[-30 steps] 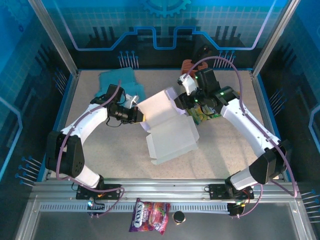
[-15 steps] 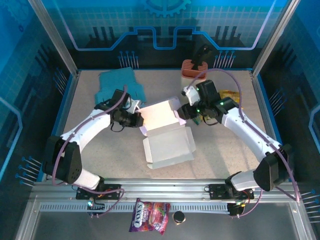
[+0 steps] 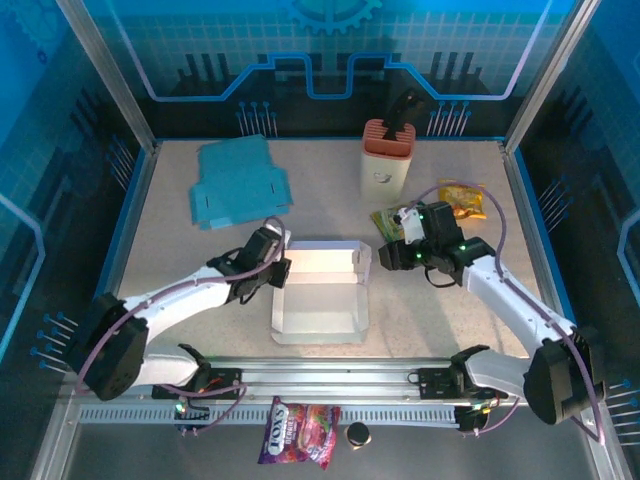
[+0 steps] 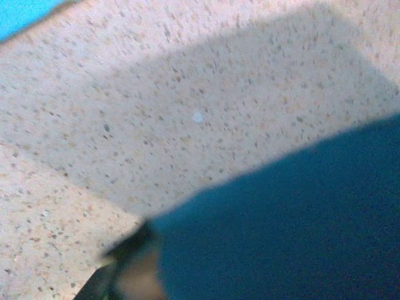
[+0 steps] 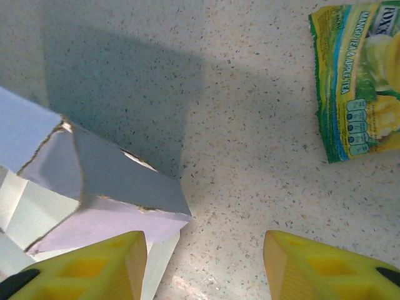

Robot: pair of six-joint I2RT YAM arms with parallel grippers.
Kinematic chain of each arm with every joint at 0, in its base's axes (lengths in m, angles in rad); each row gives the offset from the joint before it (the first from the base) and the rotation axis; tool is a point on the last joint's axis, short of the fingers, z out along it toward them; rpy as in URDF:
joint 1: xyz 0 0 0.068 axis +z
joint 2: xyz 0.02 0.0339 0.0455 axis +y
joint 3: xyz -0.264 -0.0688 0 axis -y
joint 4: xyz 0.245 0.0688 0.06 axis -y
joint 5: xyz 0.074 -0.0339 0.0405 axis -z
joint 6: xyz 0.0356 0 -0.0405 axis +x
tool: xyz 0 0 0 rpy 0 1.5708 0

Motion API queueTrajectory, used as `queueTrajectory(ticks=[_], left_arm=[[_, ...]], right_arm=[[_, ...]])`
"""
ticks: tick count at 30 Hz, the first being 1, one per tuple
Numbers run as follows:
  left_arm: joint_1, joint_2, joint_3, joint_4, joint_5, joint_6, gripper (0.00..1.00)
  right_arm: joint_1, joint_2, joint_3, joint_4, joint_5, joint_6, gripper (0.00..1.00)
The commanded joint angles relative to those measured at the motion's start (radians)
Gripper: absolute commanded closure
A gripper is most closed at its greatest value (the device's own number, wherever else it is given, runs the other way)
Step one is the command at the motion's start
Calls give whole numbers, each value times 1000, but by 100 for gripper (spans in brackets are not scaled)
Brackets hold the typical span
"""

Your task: Fold the paper box

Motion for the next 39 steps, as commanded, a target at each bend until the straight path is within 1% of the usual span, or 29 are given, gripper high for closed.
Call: queueTrajectory(ticks=[1,3,7,9,11,12,14,16,20,24,28,30,33,36,39], left_arm=[[-21,-54,-78,182,-111,-41,100],[-30,-68,-119,240,-120,-47,100],[-50,-62,-155,304,-137,-61,100],[-58,-50,-163,324,-142,-71,100],[-69,-33,-164,328,-165,-87,100],[-73,-27,-164,331,-170,-93,100],[-81,-15,-164,341,-181,-104,100],[-86,-1,-157,337,-199,-115,99],[-91,24,-133,329,-210,-118,100],[-97,47,-100,313,-227,-111,99],[-96,68,-83,309,-232,-107,99],[-96,75,-77,303,-238,-110,98],[-98,85,-66,297,-246,-113,97],[-98,93,-58,297,-246,-118,96],[-99,101,-50,297,-239,-125,93]], right_arm=[[-7,-55,-11,37,-53,86,48],[-1,-80,-11,38,-38,198,48],[23,-128,-44,111,0,446,44],[36,-125,-48,157,13,567,41],[57,-104,-18,135,60,726,39],[74,-95,-1,115,87,806,39],[129,-97,-2,138,137,1001,38],[210,-110,-3,138,225,1178,36],[315,-119,-10,155,342,1412,31],[361,-37,-12,295,323,1522,29],[383,91,30,423,314,1528,30],[387,132,51,438,314,1527,30],[387,178,51,444,310,1545,34],[384,197,51,437,309,1552,37],[372,205,20,449,308,1548,40]])
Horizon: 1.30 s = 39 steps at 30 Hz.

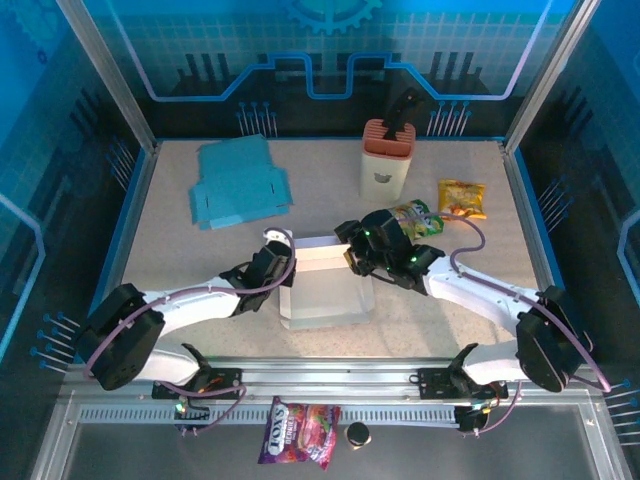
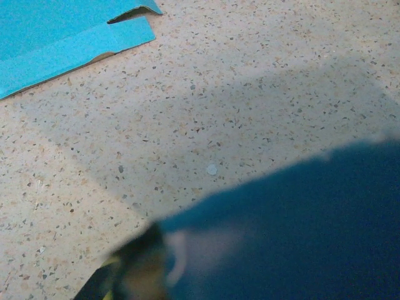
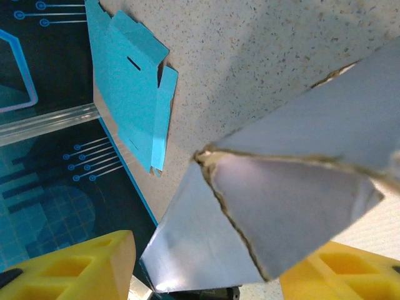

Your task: Fold the paper box

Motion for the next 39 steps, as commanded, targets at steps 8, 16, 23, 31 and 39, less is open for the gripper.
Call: queueTrajectory(ticks=[8,16,23,31,39], left_arm=[[-10,34,43,0,40,-98,80],[-23,49,48,15,47,-114,94],[-53,46,44,40,-33,-89,100],[-75,66,48,47,-89,-94,100],[-76,71,44,60,-109,-90,100]], right_arm=[[-43,19,-40,11,-15,-16,47],[-58,6,-58,-4,-41,-25,51],[-33,-38,26,-15,51,-29,44],[-15,98,102,116,79,58,50],[-11,173,141,115,46,92,60]])
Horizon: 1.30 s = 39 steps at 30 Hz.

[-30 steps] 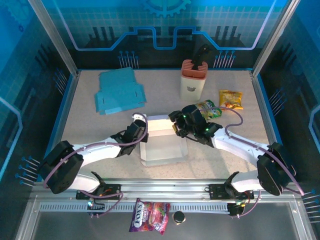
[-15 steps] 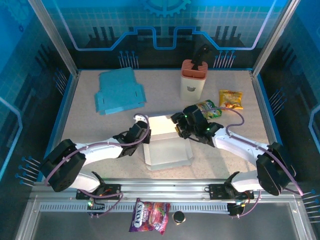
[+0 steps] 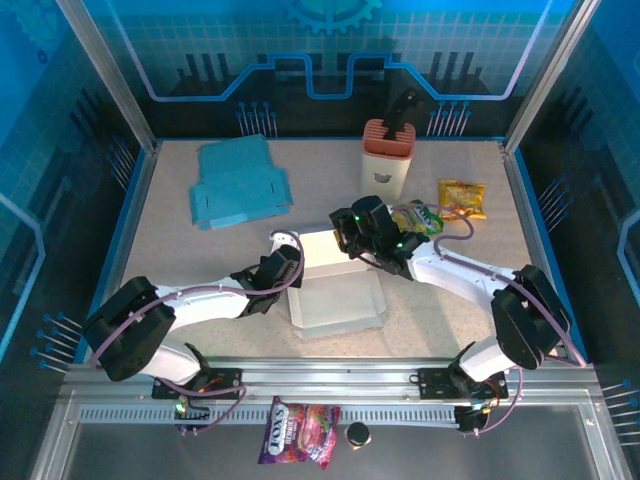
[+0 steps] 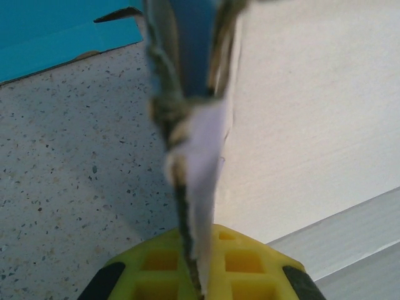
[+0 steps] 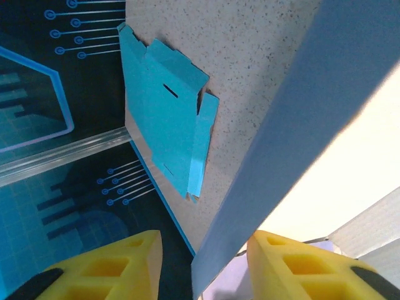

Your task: Fold the paper box

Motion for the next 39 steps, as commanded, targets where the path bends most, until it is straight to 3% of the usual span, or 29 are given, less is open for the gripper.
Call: queueTrajectory(ticks=[1,5,13,18,25,39], left_arm=[[-6,14,23,31,-37,11,100],[-6,24,25,46,-45,12,100],[10,46,33,98,-73,48,100],[60,50,30,155,-39,65,99],[79,65,13,202,45,43,78],[69,92,-22,205,98,-33,70]], right_arm=[[15,13,30,11,9,27,60],[12,33,31,40,17,26,68],[4,74,36,156,22,17,100],[-7,72,29,283,-5,-39,100],[-2,64,-99,470,-19,-68,100],[-7,38,-269,649,-55,-88,100]])
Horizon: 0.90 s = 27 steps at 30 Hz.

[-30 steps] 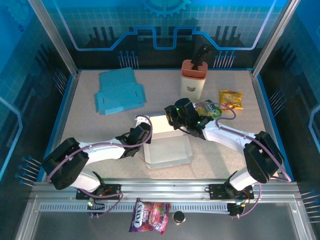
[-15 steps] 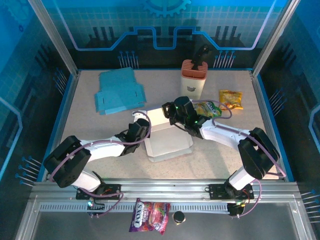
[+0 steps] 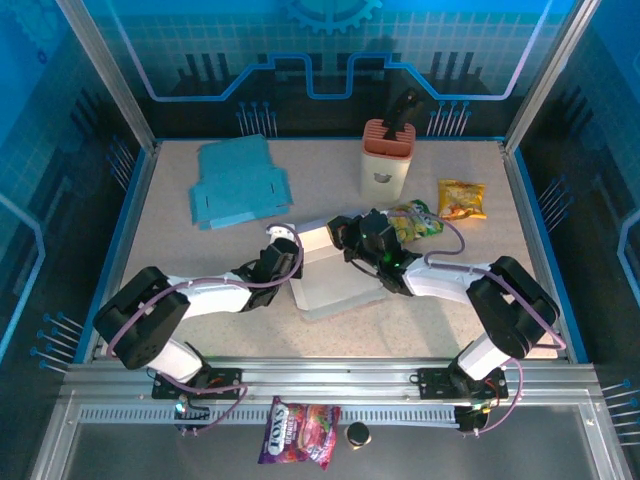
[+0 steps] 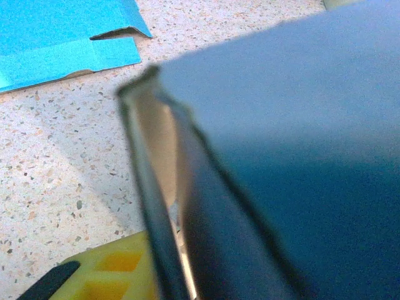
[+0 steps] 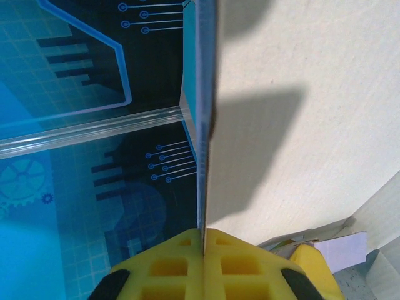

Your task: Fold the paper box

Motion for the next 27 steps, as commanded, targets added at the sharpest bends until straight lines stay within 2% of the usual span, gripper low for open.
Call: queueTrajectory(ticks=[1,15,19,22,26,27], left_arm=[[-8,15,-14,28,23,-31,70],[-56,87,14,40,-71,-53,72],[-58,113,28,53,-94,-65,76],[-58,138,39,66,-108,-71,83],[-64,165,47,96,-109,-67,100],[-66,169,49,104,-112,-62,100]], right_arm=[[-6,-32,-39,69,-21,-16,100],[-15,-81,-107,40,-53,-7,100],[-15,-81,-112,40,-56,1,100],[-15,-80,-113,34,-62,8,100],[-15,-75,-110,33,-66,15,100],[-15,-75,-107,30,-67,15,100]])
